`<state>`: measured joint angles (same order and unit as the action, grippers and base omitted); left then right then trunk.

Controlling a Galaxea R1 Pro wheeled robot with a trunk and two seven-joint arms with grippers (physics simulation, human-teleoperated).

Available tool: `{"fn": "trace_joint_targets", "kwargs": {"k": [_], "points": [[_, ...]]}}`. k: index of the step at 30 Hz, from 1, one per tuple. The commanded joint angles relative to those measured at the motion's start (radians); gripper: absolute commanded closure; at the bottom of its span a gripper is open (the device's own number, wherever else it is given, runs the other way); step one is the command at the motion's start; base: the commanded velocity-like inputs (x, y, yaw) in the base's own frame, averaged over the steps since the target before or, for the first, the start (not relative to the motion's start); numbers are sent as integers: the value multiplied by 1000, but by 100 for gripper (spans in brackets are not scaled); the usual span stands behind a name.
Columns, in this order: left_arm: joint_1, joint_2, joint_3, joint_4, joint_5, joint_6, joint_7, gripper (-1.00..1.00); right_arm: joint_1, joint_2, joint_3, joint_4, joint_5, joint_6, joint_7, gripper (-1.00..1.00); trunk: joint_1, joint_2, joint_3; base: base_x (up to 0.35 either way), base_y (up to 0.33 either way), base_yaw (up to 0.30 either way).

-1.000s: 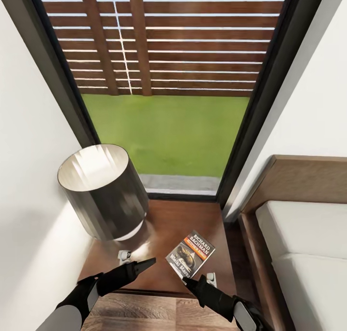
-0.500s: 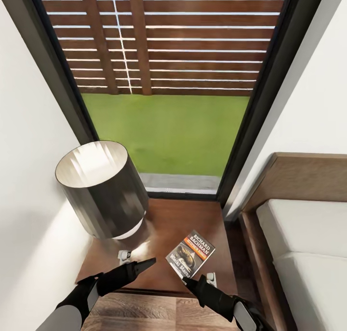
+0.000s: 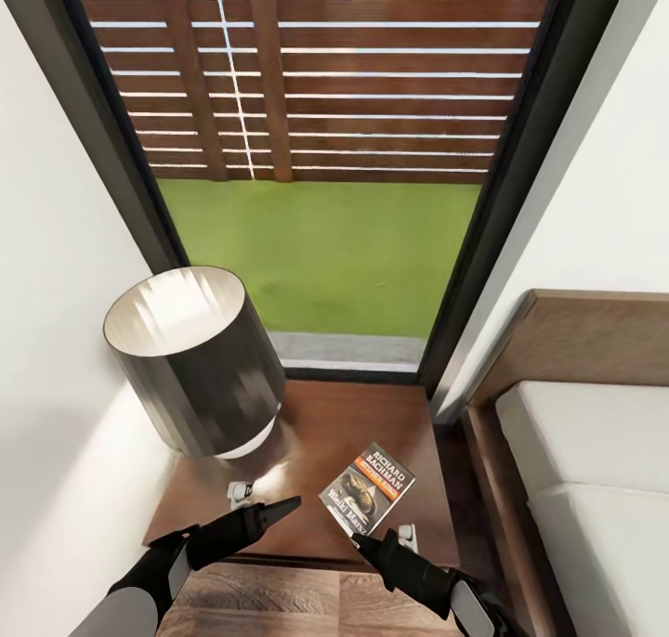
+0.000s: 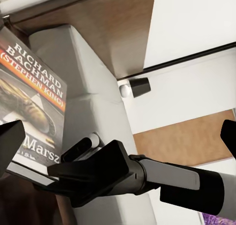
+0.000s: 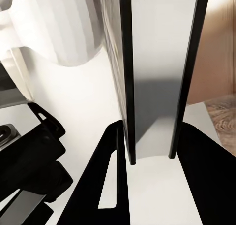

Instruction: In the bedroom, move the book from the bed onto either nightstand, and place the two sandals side by side next to the bed.

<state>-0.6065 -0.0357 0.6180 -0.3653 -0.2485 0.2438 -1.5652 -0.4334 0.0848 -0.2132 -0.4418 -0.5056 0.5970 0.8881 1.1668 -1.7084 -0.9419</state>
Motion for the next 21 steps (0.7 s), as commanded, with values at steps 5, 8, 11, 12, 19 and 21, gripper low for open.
{"fn": "trace_joint_targets", "kwargs": {"k": [5,8,11,12,19,21], "points": [[-1,-1,8,-1,-11,11,-6,-100,0,1,-5,0,-3,7,2,100,4,-8,-4,0,0,0],[-1,-1,8,-2,-10,10,-6,-100,-1,1,-5,0,-3,7,2,100,4,-8,-4,0,0,0],[-1,-1,8,-2,-11,10,-6,-100,0,1,-5,0,-3,7,2,100,15,-29,-13,0,0,0],[0,-1,8,-2,-11,10,-6,-100,-1,1,-5,0,-3,7,2,100,19,-36,-16,0,0,0],[0,-1,8,-1,-11,10,-6,-100,-1,1,-5,0,-2,7,2,100,27,-50,-23,0,0,0],[-1,-1,8,-1,-10,10,-6,-100,-1,1,-5,0,-2,7,2,100,27,-50,-23,0,0,0]]}}
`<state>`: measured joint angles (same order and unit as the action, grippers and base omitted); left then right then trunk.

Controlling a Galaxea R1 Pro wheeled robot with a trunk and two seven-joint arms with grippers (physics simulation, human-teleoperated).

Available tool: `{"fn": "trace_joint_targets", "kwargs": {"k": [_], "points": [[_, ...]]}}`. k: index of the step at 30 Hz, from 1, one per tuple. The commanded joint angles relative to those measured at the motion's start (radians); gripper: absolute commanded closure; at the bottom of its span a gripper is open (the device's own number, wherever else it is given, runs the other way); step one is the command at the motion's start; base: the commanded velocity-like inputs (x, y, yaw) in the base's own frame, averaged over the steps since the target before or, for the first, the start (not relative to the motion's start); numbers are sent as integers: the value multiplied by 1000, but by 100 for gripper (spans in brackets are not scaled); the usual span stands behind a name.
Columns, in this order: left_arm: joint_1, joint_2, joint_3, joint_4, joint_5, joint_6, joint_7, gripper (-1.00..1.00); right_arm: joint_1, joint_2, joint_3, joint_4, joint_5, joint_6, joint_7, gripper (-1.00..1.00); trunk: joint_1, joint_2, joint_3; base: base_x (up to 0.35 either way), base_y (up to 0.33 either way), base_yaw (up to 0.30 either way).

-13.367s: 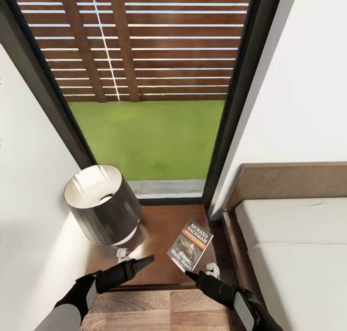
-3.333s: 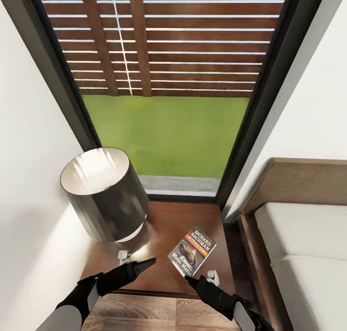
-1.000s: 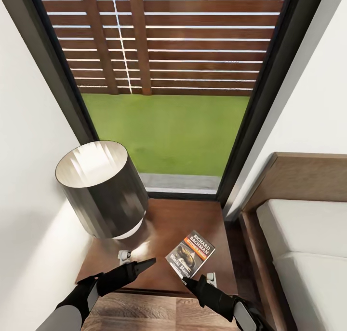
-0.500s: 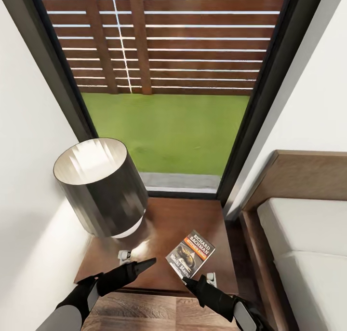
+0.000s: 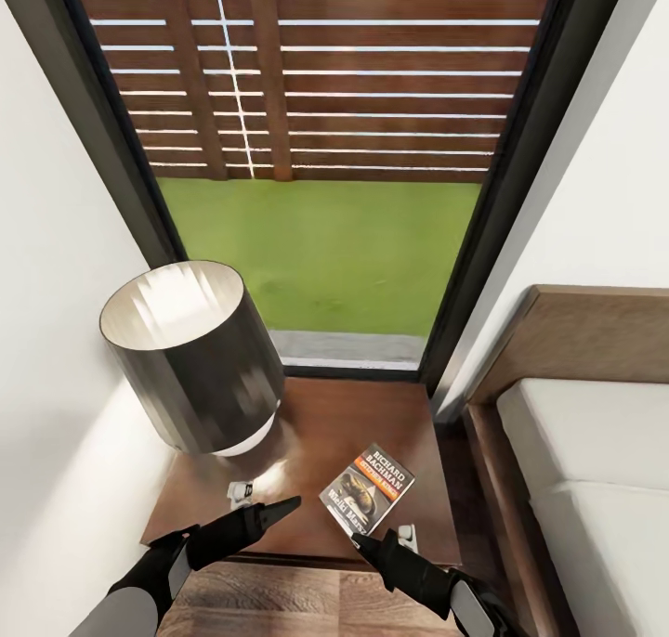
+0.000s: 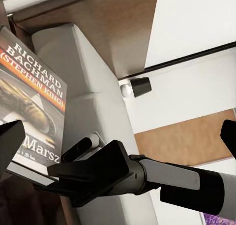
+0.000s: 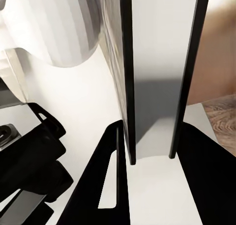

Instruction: In the bedroom, move the book from the bed onto either nightstand, and place the two sandals side by side next to the bed.

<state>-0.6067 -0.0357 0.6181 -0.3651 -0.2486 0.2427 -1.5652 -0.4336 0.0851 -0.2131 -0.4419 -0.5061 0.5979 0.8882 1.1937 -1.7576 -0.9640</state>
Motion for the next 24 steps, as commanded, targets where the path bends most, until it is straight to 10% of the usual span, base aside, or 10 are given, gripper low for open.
{"fn": "trace_joint_targets", "kwargs": {"k": [1,24], "points": [[0,-1,8,-2,-10,10,-6,-100,0,1,-5,0,-2,7,2,100,0,0,-1,0,0,0],[0,-1,8,-2,-10,10,-6,-100,0,0,-5,0,-2,7,2,100,50,-91,-41,0,0,0]]}}
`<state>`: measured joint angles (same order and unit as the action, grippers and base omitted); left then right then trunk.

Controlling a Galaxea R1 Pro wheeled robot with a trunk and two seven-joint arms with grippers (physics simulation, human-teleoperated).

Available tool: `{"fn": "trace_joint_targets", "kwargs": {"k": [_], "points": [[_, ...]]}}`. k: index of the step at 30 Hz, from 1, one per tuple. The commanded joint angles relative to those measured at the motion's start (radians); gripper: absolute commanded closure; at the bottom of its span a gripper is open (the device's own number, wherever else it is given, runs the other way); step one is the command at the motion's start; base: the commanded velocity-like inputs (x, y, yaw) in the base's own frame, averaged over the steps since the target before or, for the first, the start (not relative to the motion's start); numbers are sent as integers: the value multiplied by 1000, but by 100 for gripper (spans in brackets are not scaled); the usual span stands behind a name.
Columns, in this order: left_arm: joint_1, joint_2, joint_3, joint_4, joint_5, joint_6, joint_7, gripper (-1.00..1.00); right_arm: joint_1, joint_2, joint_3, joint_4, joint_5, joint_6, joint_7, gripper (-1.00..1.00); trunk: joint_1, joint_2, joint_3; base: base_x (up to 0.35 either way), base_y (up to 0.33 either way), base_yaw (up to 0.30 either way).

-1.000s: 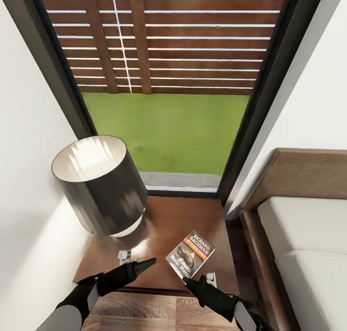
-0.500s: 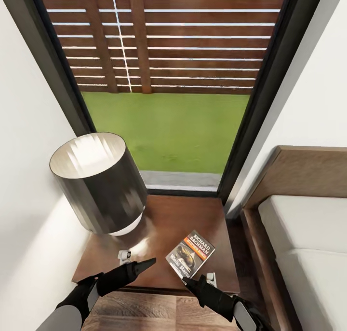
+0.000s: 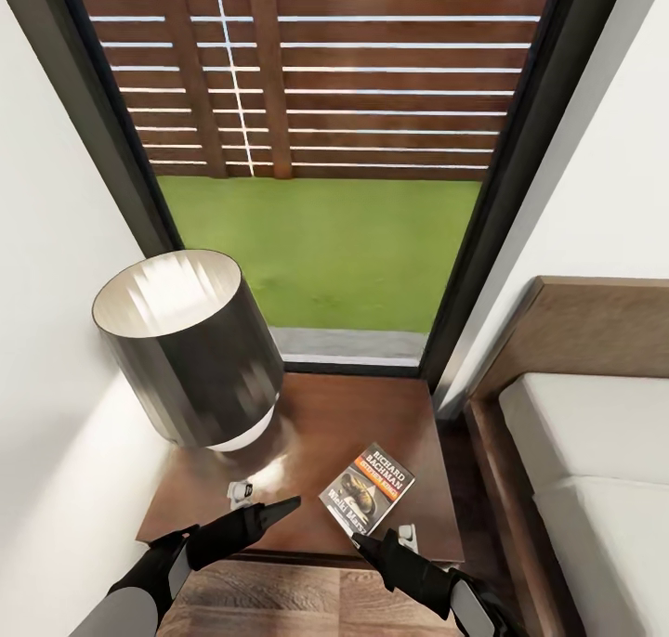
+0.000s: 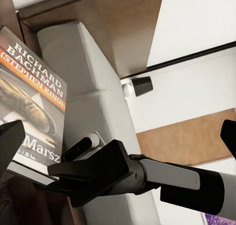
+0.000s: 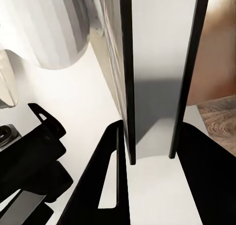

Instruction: In the bedroom, move the book from the bed onto either nightstand, and place the two sandals side by side next to the bed.

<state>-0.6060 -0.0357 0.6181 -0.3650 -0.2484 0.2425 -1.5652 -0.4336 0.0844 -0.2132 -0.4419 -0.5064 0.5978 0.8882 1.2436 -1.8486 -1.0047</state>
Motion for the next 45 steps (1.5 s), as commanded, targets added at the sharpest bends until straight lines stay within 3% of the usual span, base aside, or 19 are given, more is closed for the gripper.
{"fn": "trace_joint_targets", "kwargs": {"k": [1,21,27,34,39,45], "points": [[-1,-1,8,-2,-10,11,-6,-100,0,1,-5,0,-2,7,2,100,0,0,-1,0,0,0],[-1,-1,8,-2,-10,11,-6,-100,0,1,-5,0,-1,7,2,100,11,-21,-10,0,0,0],[-1,-1,8,-2,-11,11,-6,-100,0,1,-5,0,-1,7,2,100,34,-63,-29,0,0,0],[-1,-5,8,-2,-10,11,-6,-100,0,1,-5,0,-1,7,2,100,34,-63,-29,0,0,0],[-1,-6,8,-2,-10,11,-6,-100,0,1,-5,0,-1,7,2,100,54,-98,-45,0,0,0],[-1,-6,8,-2,-10,11,-6,-100,0,1,-5,0,-1,7,2,100,54,-98,-45,0,0,0]]}}
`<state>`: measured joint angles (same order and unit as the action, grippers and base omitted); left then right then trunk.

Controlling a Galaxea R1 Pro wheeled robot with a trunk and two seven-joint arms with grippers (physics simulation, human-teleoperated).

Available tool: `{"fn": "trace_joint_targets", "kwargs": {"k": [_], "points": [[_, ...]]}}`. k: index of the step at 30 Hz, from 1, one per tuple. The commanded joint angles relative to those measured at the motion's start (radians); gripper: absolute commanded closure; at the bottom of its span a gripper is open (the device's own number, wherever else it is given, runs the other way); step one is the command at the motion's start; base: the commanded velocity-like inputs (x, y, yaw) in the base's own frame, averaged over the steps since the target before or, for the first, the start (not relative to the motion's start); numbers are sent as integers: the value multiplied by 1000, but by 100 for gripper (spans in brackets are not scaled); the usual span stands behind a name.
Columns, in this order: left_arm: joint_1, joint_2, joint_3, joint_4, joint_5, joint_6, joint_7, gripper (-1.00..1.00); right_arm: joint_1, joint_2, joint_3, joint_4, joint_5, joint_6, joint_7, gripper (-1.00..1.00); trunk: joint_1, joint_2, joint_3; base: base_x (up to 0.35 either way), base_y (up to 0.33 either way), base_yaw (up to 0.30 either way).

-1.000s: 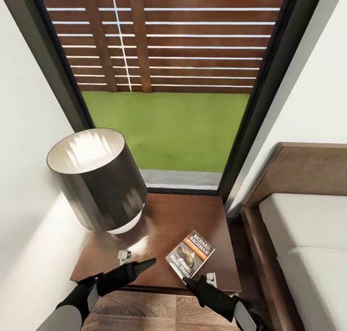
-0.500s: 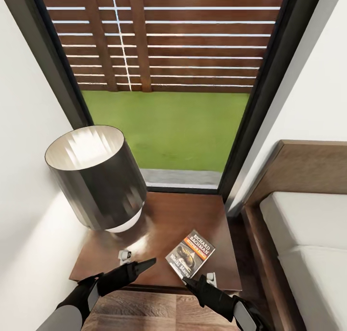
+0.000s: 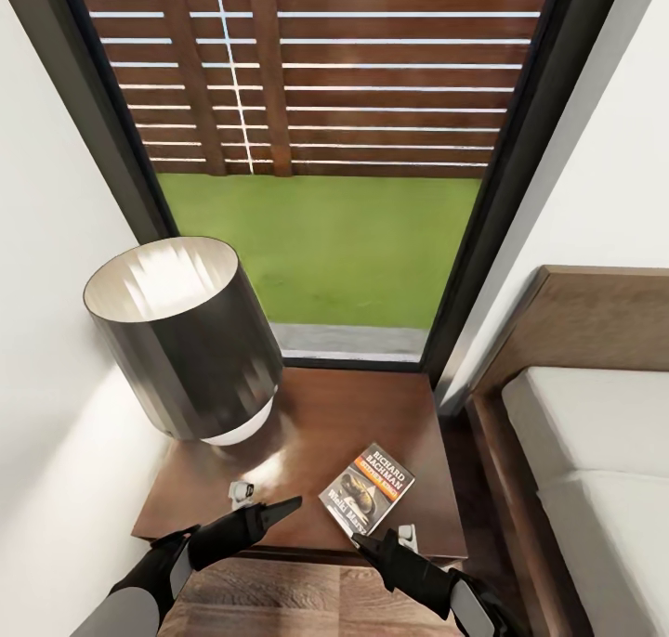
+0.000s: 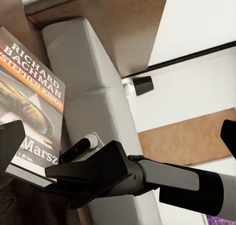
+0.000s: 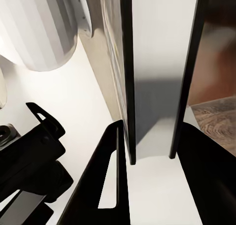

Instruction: In the bedroom, move the book from the bed onto either nightstand, and place the two sandals side by side next to the bed.

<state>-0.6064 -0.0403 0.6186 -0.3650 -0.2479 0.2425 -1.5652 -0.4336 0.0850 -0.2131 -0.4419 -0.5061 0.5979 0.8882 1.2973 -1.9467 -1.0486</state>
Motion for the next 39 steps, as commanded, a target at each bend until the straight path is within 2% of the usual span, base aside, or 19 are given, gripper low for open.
{"fn": "trace_joint_targets", "kwargs": {"k": [1,23,36,39], "points": [[-1,-1,8,-2,-10,11,-6,-100,0,1,-5,0,-2,6,1,100,0,0,-1,0,0,0],[-1,-1,7,-2,-11,12,-6,-100,0,1,-5,0,-2,6,1,100,0,0,-1,90,0,0],[-1,-1,7,-2,-11,11,-6,-100,0,0,-5,0,-2,6,1,100,0,0,-1,9,0,0],[-1,-1,7,-2,-11,12,-6,-100,0,0,-5,0,-2,6,1,100,11,-21,-10,0,0,0]]}}
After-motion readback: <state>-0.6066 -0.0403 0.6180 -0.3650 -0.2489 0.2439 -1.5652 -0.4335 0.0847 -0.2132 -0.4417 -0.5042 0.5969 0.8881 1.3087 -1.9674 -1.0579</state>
